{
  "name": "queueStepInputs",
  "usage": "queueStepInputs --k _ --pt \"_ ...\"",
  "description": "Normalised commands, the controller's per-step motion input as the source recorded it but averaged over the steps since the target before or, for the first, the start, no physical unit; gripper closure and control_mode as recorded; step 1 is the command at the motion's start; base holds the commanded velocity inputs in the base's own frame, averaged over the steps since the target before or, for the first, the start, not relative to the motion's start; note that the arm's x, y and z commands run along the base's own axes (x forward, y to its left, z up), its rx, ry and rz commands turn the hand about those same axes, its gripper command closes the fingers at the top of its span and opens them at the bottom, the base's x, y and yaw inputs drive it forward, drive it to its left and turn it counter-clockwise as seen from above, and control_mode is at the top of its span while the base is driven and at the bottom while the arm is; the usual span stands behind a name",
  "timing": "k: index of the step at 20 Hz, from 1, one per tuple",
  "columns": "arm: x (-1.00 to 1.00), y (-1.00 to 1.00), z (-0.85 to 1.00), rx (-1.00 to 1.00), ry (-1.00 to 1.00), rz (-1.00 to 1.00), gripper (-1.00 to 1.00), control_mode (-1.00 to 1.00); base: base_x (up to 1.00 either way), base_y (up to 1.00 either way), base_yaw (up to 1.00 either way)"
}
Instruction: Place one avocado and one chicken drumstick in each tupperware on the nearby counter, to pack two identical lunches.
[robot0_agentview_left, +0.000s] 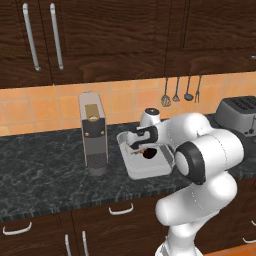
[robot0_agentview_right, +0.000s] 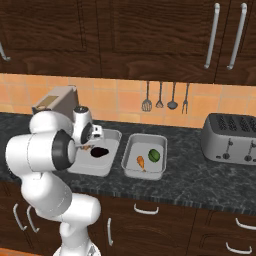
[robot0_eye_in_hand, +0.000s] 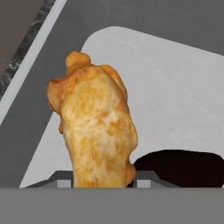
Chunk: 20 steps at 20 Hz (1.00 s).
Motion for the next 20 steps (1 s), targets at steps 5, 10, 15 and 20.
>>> queueStepInputs --k 5,10,15,20 --pt "0.0 0.07 0.02 -0.06 0.02 -0.03 -1.0 -1.0 0.0 0.0 0.0" --pt "0.0 0.03 0.02 -0.03 0.04 0.0 -1.0 -1.0 0.0 0.0 0.0" --pt "-0.01 0.0 0.22 -0.01 0.01 0.0 -1.0 -1.0 0.0 0.0 0.0" --pt "-0.58 -0.07 0.49 0.0 0.01 -0.01 -1.0 -1.0 0.0 0.0 0.0"
